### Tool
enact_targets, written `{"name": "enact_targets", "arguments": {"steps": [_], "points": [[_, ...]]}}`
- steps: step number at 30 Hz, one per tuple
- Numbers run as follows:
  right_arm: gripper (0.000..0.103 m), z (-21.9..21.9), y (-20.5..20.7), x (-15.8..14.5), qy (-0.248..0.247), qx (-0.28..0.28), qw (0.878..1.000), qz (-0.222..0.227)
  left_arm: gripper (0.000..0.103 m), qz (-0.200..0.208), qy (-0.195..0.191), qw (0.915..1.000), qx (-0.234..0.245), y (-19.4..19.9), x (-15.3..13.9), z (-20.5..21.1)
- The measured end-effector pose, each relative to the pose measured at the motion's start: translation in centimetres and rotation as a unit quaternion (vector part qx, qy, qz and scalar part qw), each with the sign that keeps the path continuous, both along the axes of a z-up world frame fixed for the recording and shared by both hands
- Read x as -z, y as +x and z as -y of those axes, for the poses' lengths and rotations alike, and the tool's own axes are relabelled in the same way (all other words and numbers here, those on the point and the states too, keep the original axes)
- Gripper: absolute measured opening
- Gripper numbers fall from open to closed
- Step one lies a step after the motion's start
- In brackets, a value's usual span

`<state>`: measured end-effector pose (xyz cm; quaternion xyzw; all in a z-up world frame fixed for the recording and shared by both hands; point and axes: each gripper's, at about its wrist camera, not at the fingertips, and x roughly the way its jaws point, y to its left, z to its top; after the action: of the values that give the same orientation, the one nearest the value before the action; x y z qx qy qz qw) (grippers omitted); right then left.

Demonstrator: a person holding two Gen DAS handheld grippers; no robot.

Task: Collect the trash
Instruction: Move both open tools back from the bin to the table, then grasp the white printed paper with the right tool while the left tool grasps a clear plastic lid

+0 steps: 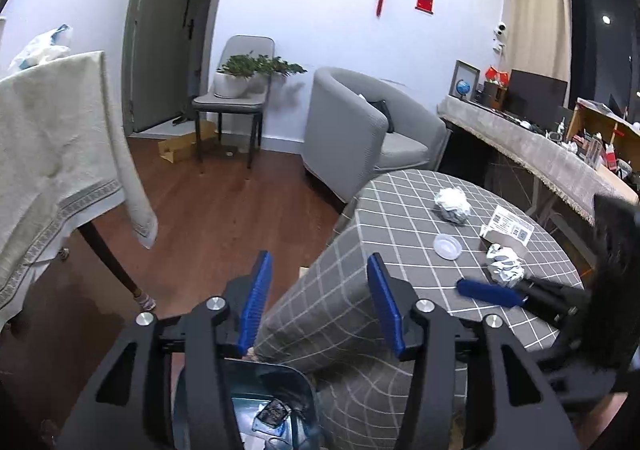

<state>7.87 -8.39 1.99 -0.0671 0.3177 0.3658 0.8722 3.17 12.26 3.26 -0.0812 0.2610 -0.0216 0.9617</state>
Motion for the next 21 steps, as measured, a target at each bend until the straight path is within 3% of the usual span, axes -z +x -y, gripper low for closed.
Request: {"name": "enact_targets", "arguments": {"steps": [3, 13, 21], "points": [[0.065, 2.1, 0.8, -0.5, 0.008, 0.019, 1.000, 0.006, 0.062, -0.007, 0.003, 0.9999, 0.008, 0.9, 0.4, 1.3], [0.074, 9.7, 3.5, -1.6, 0.023, 0.078, 0.996, 0.025, 0.067, -0.020, -0.006, 0.9990, 0.040, 4.0, 1.1, 5.2], [0.074, 14.3, 5.7, -2.2, 0.029, 0.104, 0.994, 0.032, 0.067, -0.039, 0.014, 0.9964, 0.074, 6.9, 2.0, 8.5]]}}
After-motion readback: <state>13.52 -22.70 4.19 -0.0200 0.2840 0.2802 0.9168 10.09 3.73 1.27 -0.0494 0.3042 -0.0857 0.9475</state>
